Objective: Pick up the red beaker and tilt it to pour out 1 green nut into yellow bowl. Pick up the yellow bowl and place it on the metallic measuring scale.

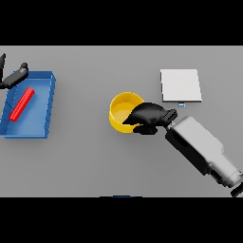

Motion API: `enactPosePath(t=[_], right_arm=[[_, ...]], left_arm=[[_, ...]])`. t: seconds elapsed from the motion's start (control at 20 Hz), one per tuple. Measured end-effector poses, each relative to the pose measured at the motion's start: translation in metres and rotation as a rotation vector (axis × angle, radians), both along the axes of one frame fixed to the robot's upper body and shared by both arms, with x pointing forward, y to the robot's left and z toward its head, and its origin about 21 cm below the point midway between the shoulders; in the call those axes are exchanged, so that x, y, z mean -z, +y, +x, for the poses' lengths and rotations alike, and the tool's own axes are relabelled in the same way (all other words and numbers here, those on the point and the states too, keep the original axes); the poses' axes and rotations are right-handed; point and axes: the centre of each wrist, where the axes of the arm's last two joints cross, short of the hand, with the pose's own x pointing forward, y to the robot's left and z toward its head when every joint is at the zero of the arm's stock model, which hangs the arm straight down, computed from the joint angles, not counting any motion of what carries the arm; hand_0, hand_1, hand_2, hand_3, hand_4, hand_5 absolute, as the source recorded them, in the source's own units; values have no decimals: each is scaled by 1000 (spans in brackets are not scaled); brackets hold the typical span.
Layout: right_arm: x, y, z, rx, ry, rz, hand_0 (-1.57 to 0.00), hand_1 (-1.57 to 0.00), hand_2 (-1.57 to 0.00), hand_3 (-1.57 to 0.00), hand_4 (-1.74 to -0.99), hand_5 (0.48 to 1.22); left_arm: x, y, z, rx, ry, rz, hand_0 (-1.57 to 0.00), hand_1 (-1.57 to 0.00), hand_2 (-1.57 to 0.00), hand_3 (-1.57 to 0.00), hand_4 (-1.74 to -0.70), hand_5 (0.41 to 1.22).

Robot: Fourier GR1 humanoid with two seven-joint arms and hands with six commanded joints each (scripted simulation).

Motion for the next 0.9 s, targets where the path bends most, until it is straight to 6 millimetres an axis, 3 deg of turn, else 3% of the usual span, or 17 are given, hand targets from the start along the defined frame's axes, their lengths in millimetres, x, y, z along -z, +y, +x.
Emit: enactPosePath(t=[0.2, 0.4, 0.5, 0.65, 0.7, 0.75, 0.9], right_arm=[[-23, -5, 3, -5, -22, 17, -1528, -1518, -1517, -1357, -1714, 1213], [-47, -14, 7, 14, -39, 17, -1553, -1549, -1549, -1302, -1721, 1218], [-54, -16, 8, 36, -42, 0, -1560, -1546, -1556, -1361, -1724, 1218], [-63, -15, 9, 43, -38, 7, -1565, -1558, -1563, -1289, -1723, 1219], [-67, -22, 14, 62, -52, 6, -1566, -1561, -1565, -1269, -1723, 1219], [-68, -30, 16, 96, -74, -12, -1471, -1535, -1566, -1279, -1723, 1220], [-80, -42, 22, 151, -133, -28, -1519, -1552, -1568, -1341, -1724, 1220]], left_arm=[[-1, 1, 2, 4, 5, 4, 1, 1, 1, 1, -784, 727], [-7, 0, 4, -3, -15, 10, 1, 1, 1, 1, -793, 737], [-6, 1, 2, 11, -19, -4, 1, 1, 1, 1, -798, 737], [-8, 5, 4, 6, -27, 4, 1, 1, 1, 1, -798, 744], [-7, 5, 4, 2, -22, 3, 1, 1, 1, 1, -795, 747], [-3, 7, 1, 1, -16, 7, 1, 1, 1, 1, -794, 748], [-8, 5, 2, 2, -16, 6, 1, 1, 1, 1, -788, 754]])
